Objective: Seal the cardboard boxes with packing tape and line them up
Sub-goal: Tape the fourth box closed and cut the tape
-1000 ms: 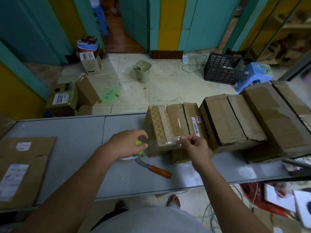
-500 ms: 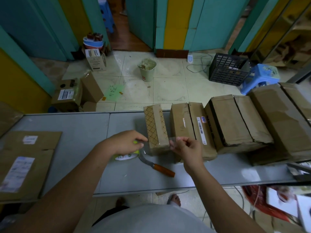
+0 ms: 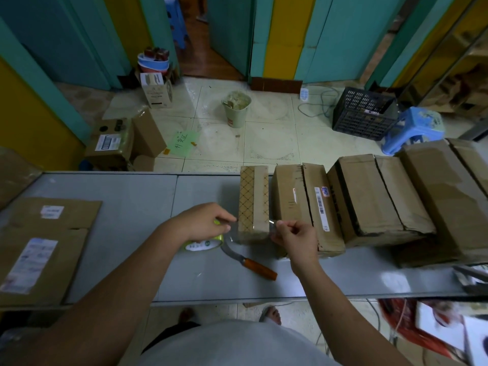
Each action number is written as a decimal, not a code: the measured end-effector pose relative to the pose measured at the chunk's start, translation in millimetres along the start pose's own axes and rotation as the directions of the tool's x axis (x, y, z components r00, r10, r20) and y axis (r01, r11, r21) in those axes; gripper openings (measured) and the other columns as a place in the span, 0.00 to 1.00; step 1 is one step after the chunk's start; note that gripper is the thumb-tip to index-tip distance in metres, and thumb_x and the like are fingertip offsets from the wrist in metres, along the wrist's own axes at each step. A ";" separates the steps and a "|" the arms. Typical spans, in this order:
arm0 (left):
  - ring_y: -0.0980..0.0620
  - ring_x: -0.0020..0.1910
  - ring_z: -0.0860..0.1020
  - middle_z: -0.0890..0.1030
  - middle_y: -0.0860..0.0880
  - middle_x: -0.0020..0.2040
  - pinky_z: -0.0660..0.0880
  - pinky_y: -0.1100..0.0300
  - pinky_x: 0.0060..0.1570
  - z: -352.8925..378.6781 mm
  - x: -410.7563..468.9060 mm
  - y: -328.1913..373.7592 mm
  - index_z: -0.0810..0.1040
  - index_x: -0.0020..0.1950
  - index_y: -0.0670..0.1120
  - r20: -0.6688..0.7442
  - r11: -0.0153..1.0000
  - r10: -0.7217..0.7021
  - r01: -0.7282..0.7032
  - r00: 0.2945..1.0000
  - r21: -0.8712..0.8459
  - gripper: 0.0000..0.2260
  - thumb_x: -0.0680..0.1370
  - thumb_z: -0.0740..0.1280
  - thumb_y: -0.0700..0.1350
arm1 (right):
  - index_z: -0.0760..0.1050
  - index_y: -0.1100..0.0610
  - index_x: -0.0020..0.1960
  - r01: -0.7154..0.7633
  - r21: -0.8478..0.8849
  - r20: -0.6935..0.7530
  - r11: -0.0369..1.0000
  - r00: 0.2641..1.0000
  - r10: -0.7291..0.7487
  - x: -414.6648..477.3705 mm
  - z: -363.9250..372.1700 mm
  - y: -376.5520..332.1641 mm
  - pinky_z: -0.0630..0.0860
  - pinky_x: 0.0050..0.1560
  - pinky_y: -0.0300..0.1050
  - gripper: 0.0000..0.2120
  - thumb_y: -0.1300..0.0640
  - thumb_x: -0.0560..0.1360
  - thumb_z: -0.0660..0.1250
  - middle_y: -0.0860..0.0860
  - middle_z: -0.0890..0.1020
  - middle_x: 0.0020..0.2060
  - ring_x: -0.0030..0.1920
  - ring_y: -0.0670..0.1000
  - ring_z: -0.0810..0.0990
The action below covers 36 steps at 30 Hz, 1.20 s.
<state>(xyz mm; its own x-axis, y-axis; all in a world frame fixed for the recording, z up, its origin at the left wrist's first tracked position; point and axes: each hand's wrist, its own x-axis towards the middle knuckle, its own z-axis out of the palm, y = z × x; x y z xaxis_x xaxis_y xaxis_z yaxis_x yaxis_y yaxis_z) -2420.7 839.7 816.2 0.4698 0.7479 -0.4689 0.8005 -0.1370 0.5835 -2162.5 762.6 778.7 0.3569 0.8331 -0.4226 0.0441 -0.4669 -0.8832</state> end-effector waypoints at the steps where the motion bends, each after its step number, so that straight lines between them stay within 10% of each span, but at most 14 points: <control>1: 0.56 0.67 0.79 0.81 0.55 0.71 0.75 0.47 0.71 0.8 1.7 0.0 0.81 0.72 0.56 0.000 1.000 -0.005 0.005 1.000 -0.007 0.17 0.83 0.70 0.52 | 0.84 0.59 0.48 0.006 -0.019 0.001 1.000 1.000 -0.006 -0.4 0.0 -0.4 0.85 0.54 0.58 0.05 0.57 0.80 0.73 0.53 0.88 0.40 0.45 0.51 0.88; 18: 0.62 0.56 0.81 0.84 0.65 0.53 0.80 0.50 0.58 9.4 18.5 0.7 0.84 0.55 0.62 0.019 0.990 0.018 -0.021 1.000 0.138 0.13 0.74 0.72 0.64 | 0.81 0.51 0.48 0.261 -0.755 0.185 0.601 0.965 -0.188 10.4 -3.6 -18.9 0.82 0.39 0.40 0.10 0.46 0.83 0.67 0.46 0.82 0.35 0.35 0.43 0.82; 36: 0.63 0.53 0.81 0.83 0.63 0.51 0.80 0.52 0.51 35.4 -7.2 -3.4 0.70 0.57 0.64 -0.269 0.985 0.020 -0.065 0.963 -0.160 0.18 0.75 0.77 0.56 | 0.81 0.51 0.60 0.329 -0.668 0.204 0.667 0.944 -0.261 4.8 4.7 -9.1 0.70 0.42 0.28 0.08 0.57 0.84 0.65 0.43 0.81 0.47 0.44 0.40 0.79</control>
<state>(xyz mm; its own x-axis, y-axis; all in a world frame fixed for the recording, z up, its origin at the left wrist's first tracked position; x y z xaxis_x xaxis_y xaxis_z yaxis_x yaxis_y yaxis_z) -2413.7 811.9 794.1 0.3683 0.8921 -0.2618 0.6983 -0.0795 0.7114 -2165.6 772.2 783.8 0.1352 0.9683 -0.2099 0.7704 -0.2359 -0.5923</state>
